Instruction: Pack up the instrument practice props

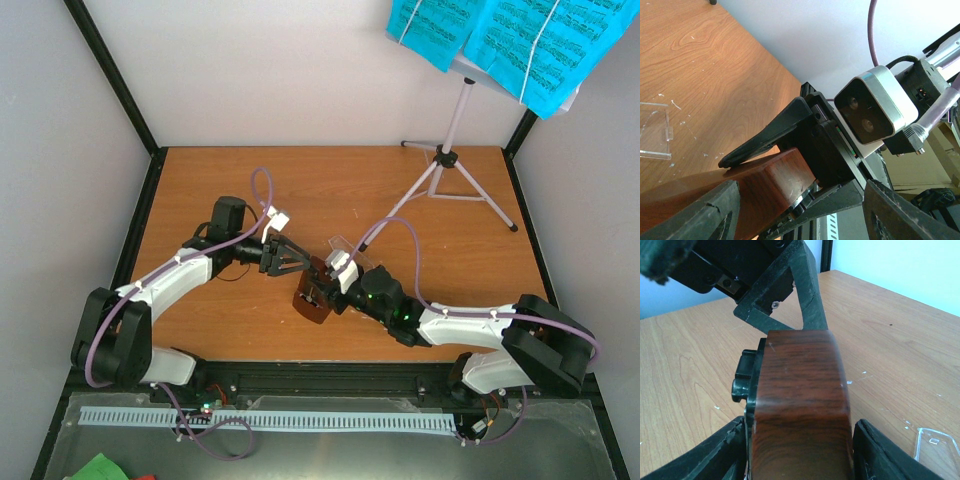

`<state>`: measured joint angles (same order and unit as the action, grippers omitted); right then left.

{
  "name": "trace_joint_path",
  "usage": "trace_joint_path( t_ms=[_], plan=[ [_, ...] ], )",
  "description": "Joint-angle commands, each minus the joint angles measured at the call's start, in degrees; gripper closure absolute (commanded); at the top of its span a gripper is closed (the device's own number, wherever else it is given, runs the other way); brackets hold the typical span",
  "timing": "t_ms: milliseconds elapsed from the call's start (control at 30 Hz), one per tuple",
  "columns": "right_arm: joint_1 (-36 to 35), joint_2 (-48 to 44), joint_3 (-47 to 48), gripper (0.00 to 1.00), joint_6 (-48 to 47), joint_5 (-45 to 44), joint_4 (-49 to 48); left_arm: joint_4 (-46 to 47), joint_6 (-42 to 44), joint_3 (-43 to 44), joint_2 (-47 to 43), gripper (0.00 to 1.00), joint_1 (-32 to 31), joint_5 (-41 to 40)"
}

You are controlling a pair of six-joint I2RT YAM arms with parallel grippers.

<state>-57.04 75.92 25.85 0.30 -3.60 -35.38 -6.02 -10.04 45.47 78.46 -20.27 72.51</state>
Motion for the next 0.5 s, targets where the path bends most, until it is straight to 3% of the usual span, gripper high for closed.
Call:
trace_joint_path(
  t_ms=[0,467],
  plan=[
    [-0.3,1.0,1.0,0.44,0.5,-2.9,1.6,0.4,0.9,1.0,0.5,0.32,-0.5,1.6],
    [-0.3,0.9,2.1,0.41,0.2,-5.2,3.9,0.1,1.1,1.1,0.9,0.32,-0.6,2.0]
  ],
)
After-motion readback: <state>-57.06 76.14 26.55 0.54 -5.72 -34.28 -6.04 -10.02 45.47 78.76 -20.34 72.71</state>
